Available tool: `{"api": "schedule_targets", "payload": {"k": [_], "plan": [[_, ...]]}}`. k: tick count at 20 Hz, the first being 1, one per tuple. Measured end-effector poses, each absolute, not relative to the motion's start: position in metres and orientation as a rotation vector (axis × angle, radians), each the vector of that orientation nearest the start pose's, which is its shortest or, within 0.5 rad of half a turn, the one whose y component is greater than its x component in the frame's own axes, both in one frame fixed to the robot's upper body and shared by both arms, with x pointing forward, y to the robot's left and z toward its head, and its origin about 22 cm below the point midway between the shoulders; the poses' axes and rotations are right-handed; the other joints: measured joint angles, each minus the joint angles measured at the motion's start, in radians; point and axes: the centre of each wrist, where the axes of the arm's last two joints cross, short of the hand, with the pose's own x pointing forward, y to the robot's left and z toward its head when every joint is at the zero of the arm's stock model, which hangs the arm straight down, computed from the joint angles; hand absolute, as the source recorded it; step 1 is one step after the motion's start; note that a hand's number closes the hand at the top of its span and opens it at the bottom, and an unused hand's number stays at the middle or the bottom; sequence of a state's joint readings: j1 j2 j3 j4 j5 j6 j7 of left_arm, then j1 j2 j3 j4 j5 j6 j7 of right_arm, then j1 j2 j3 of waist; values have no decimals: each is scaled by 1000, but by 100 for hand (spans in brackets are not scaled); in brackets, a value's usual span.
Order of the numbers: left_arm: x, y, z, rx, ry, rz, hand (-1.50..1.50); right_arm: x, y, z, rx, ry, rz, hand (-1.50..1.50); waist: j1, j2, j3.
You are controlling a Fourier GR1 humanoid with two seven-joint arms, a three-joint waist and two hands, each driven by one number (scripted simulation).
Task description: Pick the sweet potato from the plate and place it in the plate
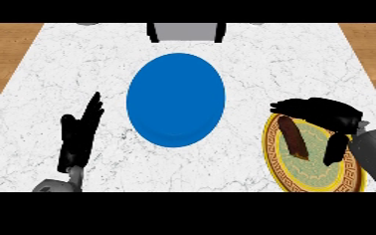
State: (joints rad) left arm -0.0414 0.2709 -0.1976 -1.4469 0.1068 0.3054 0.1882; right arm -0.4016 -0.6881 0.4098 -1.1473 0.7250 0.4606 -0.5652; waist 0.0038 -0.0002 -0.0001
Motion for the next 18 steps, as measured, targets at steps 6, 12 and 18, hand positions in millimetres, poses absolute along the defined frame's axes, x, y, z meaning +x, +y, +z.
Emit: {"api": "schedule_targets", "payload": {"k": [6,12,18], "plan": [[247,254,-11,249,-1286,-31,0,320,-320,33,-149,-1185,1800,-150,-1,0,0],[251,257,-12,247,-1284,-29,0,323,-316,11,-149,-1163,1812,-150,0,1,0],[248,255,-9,242,-1282,-31,0,324,-321,7,-175,-1196,1854,150,1,-1,-1]]}}
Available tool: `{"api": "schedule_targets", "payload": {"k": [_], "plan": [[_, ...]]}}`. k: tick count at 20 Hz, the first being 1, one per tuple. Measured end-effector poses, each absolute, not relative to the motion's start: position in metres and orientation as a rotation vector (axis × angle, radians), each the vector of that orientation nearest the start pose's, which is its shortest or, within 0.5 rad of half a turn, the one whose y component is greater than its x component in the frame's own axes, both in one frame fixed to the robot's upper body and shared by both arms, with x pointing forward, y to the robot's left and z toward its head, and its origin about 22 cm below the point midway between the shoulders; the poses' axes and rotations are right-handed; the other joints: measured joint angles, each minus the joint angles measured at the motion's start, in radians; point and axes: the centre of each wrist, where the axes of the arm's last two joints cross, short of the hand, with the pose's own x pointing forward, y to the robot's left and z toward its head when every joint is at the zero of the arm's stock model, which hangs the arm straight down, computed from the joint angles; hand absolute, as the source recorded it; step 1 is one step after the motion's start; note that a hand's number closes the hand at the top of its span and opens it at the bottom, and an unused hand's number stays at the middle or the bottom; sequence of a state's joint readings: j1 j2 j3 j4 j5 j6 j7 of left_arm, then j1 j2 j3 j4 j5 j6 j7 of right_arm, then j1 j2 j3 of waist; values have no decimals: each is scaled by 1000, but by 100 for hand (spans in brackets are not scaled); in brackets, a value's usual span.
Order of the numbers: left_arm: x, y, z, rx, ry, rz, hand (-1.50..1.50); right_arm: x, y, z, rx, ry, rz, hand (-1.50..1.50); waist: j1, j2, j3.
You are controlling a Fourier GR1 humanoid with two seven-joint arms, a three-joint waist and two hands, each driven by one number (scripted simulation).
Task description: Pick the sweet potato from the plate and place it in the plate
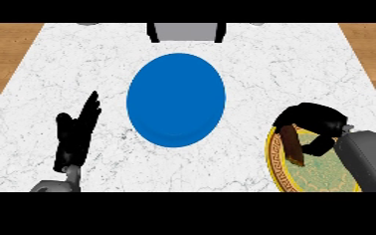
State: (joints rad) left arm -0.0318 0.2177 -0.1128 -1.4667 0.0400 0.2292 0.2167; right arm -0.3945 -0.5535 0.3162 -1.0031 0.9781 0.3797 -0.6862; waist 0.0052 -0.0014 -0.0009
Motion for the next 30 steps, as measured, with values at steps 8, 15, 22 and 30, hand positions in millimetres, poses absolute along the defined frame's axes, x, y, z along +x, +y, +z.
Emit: {"api": "schedule_targets", "payload": {"k": [8,15,22,30], "plan": [[252,248,-12,246,-1285,-26,0,335,-302,1,-232,-1310,1841,150,-2,0,0],[253,245,-13,226,-1289,-59,0,343,-169,-9,-405,-1353,1505,150,33,-3,-2],[260,233,-11,192,-1298,-100,0,356,-106,40,-771,-1407,1189,150,89,-3,-1],[266,228,-8,179,-1296,-136,0,354,-43,106,-1120,-1507,790,150,118,-5,-2]]}}
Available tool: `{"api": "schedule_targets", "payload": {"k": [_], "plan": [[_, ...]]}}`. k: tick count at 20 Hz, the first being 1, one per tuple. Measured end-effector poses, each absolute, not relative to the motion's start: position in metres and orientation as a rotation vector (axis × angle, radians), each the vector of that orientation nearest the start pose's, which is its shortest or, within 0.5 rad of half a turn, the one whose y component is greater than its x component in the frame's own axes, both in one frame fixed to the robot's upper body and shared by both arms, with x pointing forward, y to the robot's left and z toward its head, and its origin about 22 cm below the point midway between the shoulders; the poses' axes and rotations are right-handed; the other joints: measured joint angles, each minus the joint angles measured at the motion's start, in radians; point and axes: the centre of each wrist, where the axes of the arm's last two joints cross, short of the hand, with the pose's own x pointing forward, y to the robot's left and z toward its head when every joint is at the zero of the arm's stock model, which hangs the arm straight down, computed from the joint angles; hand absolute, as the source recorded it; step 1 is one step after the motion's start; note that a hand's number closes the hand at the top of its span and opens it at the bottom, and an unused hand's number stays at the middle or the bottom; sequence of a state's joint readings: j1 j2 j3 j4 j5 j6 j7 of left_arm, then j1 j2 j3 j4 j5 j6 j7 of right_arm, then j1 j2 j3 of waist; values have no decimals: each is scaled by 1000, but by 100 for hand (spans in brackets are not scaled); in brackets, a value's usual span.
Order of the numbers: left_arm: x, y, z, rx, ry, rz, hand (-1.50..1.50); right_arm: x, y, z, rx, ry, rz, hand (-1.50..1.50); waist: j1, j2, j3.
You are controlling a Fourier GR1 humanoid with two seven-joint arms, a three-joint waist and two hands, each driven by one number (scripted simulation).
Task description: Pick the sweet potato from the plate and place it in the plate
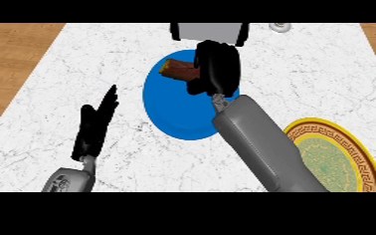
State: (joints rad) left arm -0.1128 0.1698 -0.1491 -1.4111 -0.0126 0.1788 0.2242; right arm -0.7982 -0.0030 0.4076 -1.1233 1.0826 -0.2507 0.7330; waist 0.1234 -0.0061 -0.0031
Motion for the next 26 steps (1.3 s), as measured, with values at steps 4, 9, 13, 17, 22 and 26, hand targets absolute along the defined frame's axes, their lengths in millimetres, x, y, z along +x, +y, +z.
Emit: {"api": "schedule_targets", "payload": {"k": [4,9,13,17,22,26], "plan": [[270,224,-6,176,-1302,-135,0,348,-14,128,-1231,-1477,655,150,0,3,-1],[272,225,-6,179,-1307,-128,0,344,5,132,-1304,-1463,640,150,-9,11,0],[269,227,-7,187,-1302,-120,0,346,9,127,-1323,-1436,643,150,-23,13,1],[268,227,-6,193,-1300,-104,0,352,7,116,-1320,-1393,645,150,-39,15,2],[266,227,-7,201,-1309,-101,0,363,-3,98,-1287,-1300,649,150,-46,18,2],[266,228,-5,197,-1310,-99,0,366,-12,78,-1191,-1207,652,150,-44,20,3]]}}
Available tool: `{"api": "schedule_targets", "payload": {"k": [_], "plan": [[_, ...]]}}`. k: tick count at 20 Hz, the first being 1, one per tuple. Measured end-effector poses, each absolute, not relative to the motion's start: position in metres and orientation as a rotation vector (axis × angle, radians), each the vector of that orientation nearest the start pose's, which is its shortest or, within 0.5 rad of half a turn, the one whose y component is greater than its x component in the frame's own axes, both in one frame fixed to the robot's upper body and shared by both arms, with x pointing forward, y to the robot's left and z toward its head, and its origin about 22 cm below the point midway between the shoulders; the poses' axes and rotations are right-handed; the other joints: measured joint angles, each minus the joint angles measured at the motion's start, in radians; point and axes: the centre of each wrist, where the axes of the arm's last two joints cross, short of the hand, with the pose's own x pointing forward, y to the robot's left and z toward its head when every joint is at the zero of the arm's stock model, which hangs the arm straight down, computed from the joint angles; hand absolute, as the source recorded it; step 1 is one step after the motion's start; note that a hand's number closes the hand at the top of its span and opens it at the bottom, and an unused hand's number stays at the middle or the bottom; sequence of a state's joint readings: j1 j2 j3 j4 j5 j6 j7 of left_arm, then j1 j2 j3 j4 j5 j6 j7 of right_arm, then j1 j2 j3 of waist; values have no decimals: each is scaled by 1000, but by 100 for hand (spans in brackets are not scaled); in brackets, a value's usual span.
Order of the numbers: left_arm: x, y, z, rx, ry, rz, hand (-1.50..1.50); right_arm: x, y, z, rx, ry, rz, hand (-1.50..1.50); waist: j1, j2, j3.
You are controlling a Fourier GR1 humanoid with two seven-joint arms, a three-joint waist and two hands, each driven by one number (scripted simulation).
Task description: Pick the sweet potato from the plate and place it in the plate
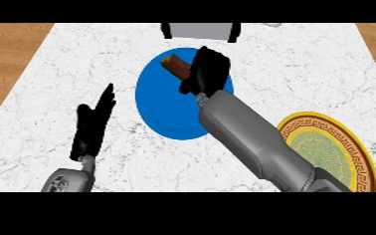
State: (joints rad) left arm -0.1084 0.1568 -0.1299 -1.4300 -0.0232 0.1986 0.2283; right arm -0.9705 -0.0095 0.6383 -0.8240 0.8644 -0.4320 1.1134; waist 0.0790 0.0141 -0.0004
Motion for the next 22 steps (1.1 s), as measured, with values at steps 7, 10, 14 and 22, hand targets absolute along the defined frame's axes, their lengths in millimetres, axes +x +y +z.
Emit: {"api": "schedule_targets", "payload": {"k": [7,10,14,22], "plan": [[260,232,-7,196,-1304,-89,0,369,-25,50,-997,-1040,646,-150,-6,1,1],[262,237,-11,202,-1301,-79,0,367,-21,46,-931,-1047,670,-150,-15,0,1],[258,237,-12,213,-1300,-68,0,359,-19,43,-840,-1185,643,-150,-25,-3,1],[256,241,-14,228,-1291,-51,0,346,-25,59,-629,-1524,257,-150,-51,-7,2]]}}
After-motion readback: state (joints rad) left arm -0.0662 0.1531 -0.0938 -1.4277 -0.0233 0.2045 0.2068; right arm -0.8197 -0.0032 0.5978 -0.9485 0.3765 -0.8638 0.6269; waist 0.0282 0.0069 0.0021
